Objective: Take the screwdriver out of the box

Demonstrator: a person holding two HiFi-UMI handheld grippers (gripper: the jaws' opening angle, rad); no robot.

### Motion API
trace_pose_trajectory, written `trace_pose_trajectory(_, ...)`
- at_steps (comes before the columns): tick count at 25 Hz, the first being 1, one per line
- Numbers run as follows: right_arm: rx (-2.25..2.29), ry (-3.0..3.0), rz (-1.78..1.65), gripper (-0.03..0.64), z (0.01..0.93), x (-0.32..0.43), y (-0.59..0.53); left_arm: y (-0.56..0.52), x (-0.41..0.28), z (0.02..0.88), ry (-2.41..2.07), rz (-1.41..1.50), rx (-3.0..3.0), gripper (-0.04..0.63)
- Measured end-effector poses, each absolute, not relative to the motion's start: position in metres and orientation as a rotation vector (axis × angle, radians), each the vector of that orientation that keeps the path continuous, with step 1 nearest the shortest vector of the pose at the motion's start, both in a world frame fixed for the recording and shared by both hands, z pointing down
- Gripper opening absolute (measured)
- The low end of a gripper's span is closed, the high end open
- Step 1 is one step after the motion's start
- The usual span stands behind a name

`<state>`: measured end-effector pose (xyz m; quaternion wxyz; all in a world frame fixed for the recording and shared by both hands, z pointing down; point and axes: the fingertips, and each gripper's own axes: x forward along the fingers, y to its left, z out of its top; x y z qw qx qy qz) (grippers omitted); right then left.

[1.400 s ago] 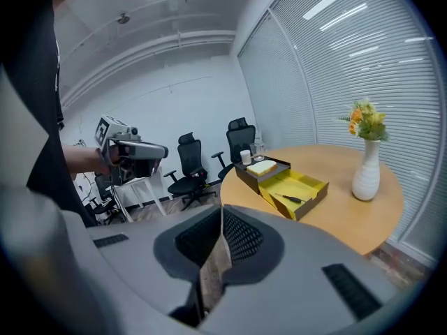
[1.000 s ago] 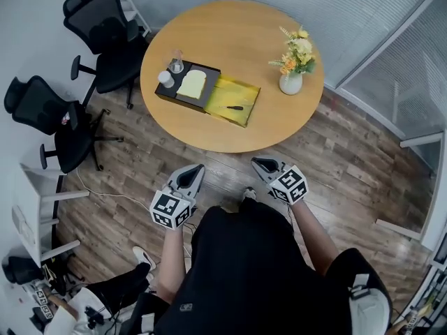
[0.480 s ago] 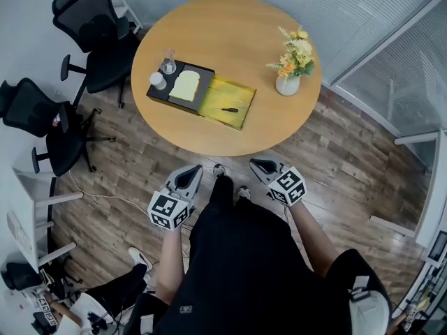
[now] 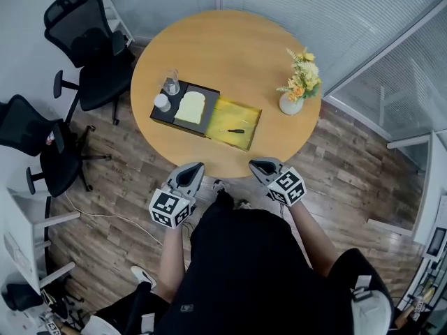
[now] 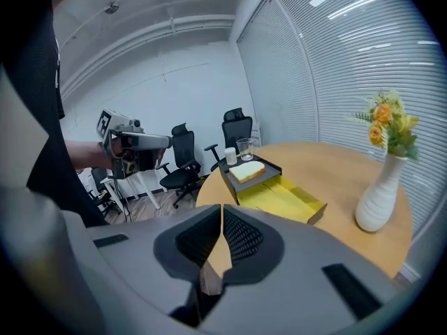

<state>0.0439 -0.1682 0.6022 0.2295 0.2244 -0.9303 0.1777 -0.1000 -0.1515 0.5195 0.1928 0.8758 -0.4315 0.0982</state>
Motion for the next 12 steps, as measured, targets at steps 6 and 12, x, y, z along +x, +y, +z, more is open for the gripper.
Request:
trace_pose_trajectory(6,0.683,-2.535,0.467,0.008,0.605,0.019,-0.2,-0.178,-0.131,0.527,-1.167,0.266,2.481,0.006)
trace_pose_trajectory(12,0.698,-2.48,0.461,0.008,0.62,0.008,-0.211,-0.187,-0.145,0.535,-1.136,0.246,2.485,0.006)
